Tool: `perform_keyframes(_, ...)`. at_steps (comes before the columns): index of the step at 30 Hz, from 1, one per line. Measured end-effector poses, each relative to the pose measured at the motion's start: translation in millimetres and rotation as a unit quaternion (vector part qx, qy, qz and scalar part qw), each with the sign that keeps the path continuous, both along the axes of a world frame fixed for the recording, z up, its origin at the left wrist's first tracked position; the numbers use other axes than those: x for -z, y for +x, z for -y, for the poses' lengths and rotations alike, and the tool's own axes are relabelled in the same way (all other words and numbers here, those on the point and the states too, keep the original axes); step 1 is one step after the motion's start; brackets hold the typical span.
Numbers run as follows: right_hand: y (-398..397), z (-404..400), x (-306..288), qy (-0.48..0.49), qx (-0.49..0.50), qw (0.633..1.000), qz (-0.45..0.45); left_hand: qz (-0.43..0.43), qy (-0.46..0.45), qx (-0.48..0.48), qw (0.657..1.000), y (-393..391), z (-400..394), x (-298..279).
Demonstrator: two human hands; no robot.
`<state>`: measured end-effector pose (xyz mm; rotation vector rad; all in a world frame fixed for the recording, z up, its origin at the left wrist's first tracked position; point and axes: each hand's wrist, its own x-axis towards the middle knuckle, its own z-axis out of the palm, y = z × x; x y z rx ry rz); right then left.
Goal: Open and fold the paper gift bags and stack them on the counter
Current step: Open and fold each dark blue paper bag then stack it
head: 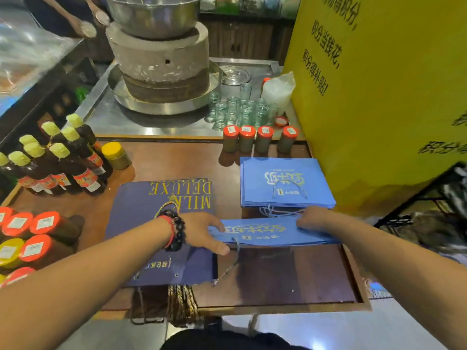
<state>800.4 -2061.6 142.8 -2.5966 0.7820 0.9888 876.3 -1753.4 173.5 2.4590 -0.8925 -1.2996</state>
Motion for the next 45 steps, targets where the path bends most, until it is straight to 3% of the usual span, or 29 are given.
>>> perform_keyframes(10,-41.4,74.3,12.1,0.003,-0.075,0.995,-0.07,-0.052,-0.039,-0.1,0.993,-35.4,72.4,6.3)
perform_keyframes(14,-50.9,79.6,11.4,0.01,-0.109,0.987,-0.119,0.072,-0.067,-0.137,0.986,-56.8,91.5,22.0)
perform_keyframes(17,-53.7,78.7,10.7,0.038,-0.139,0.98,-0.141,0.195,-0.017,-0.082,0.977,-77.4,104.6,30.7)
perform_keyframes(20,-52.6,84.4,14.5,0.055,-0.098,0.984,-0.139,0.27,0.012,-0.041,0.962,-83.2,109.4,38.5)
perform_keyframes(22,-50.3,84.4,14.3,0.049,-0.102,0.99,-0.083,0.288,0.026,-0.032,0.957,-80.5,109.6,41.0)
perform_keyframes(24,-46.8,76.5,9.2,0.063,-0.106,0.991,0.06,0.291,0.026,-0.025,0.956,-76.4,109.3,41.6)
perform_keyframes(26,-46.3,57.8,-2.4,0.109,-0.09,0.966,0.215,0.289,0.021,-0.021,0.957,-72.0,109.7,38.9)
perform_keyframes(28,-48.0,27.9,-15.6,0.132,-0.138,0.948,0.254,0.288,0.018,-0.018,0.957,-67.2,111.1,37.1)
perform_keyframes(32,-54.6,-27.3,-7.5,0.046,-0.29,0.892,0.344,0.277,0.008,-0.002,0.961,-64.3,119.1,29.1)
perform_keyframes(38,-49.5,-20.1,5.8,0.139,-0.261,0.895,0.335,0.286,0.003,0.006,0.958,-59.3,112.4,26.8)
perform_keyframes(45,-49.1,48.3,-1.8,0.101,-0.21,0.917,0.323,0.301,0.006,0.026,0.953,-53.7,105.7,31.5)
